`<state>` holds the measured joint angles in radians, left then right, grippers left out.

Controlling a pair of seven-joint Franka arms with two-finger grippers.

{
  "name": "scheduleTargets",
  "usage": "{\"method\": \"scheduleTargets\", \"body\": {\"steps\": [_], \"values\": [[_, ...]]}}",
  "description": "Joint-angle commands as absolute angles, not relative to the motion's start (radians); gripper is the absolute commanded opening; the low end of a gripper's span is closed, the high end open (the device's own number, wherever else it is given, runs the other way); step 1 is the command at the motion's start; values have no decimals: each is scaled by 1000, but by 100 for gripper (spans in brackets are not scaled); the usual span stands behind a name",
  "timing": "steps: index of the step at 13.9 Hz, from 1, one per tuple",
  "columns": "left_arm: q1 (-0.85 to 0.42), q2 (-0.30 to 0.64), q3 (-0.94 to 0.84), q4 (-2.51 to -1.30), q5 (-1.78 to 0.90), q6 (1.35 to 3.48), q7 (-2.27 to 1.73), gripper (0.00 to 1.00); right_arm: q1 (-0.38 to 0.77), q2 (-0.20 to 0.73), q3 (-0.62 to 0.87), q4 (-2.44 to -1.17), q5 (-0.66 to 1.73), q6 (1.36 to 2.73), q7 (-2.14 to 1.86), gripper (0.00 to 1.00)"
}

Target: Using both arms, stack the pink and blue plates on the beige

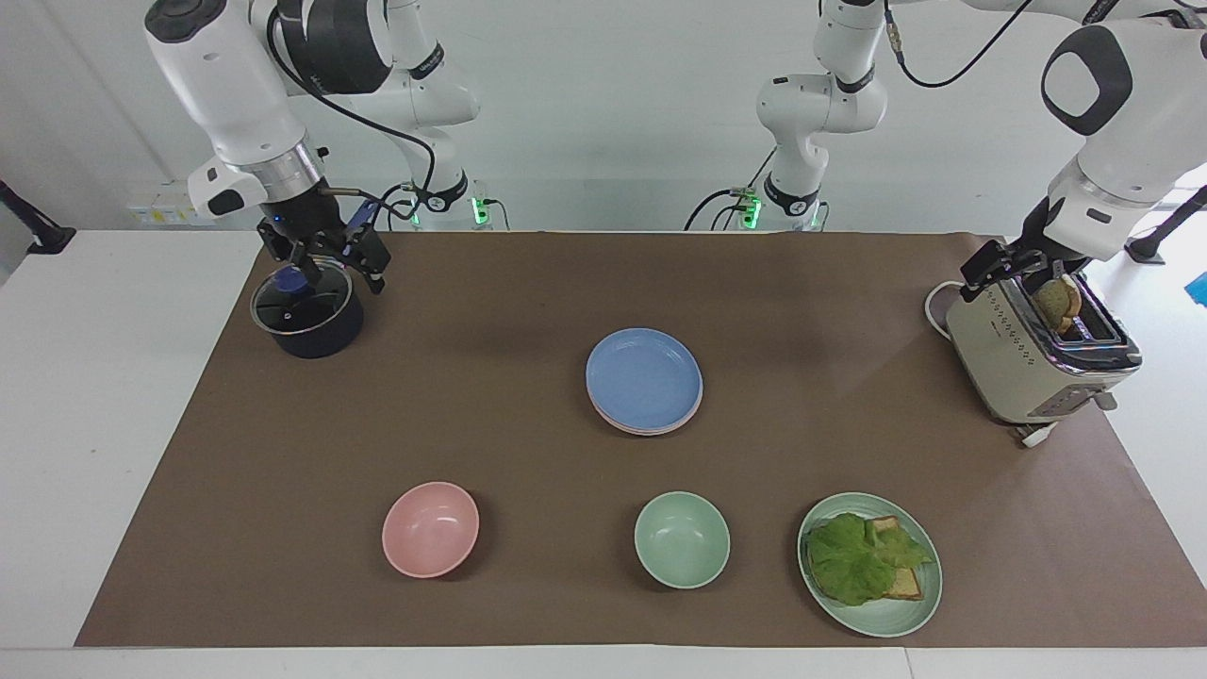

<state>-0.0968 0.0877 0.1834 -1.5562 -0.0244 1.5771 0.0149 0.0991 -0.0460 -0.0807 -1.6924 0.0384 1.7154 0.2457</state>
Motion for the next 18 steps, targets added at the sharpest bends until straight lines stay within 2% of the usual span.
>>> {"method": "scheduleTargets", "body": {"steps": [1,5,9,12,18], "values": [[-100,80,184,-1552,-15,1566,20,100,87,-40,-72,-1605,6,1634,226,100],[-100,80,184,-1551,-15,1566,20,100,86,-51,-116,-1559,-3,1534,118,100],[-100,80,184,-1551,-15,1566,20,100,83,-104,-143,-1621,2,1522,88,100],[-100,80,183,-1552,-15,1566,20,100,92,-112,-140,-1629,12,1494,84,100],[-100,80,184,-1552,-15,1566,20,100,58,-110,-143,-1644,11,1522,74,100]]}}
